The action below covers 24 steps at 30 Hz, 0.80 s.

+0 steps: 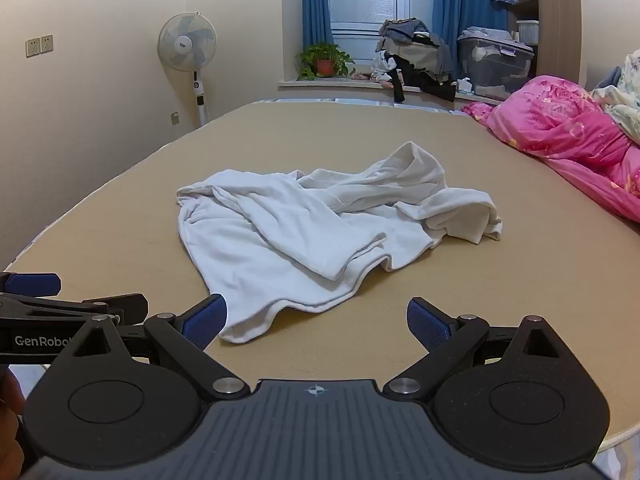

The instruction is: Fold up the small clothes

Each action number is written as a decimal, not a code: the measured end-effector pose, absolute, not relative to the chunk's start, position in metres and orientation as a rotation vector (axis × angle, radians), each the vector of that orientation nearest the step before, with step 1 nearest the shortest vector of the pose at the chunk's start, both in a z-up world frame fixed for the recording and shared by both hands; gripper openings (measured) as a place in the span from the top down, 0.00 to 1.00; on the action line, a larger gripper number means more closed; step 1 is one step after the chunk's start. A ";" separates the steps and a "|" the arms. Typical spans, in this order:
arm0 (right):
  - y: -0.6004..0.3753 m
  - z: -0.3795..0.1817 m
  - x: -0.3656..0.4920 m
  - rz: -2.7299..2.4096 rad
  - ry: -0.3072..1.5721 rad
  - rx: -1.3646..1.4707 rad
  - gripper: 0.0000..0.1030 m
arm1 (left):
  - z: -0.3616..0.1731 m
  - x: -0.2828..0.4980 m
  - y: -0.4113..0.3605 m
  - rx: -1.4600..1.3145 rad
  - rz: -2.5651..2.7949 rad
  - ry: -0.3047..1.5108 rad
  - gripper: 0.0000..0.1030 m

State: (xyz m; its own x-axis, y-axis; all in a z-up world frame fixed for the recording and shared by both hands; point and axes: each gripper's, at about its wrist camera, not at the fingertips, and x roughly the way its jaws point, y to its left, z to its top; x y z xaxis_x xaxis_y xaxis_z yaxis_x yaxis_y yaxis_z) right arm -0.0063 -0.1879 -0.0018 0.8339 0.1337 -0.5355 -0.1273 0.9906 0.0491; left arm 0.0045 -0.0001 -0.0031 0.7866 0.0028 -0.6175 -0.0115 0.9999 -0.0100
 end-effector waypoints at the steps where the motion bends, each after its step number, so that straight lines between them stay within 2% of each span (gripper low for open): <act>1: -0.188 -0.002 -0.006 0.138 0.567 0.009 0.06 | -0.003 0.005 0.000 -0.013 0.008 0.666 0.01; 24: -0.187 0.004 -0.010 0.137 0.552 0.004 0.06 | -0.003 0.003 0.001 -0.012 0.008 0.664 0.01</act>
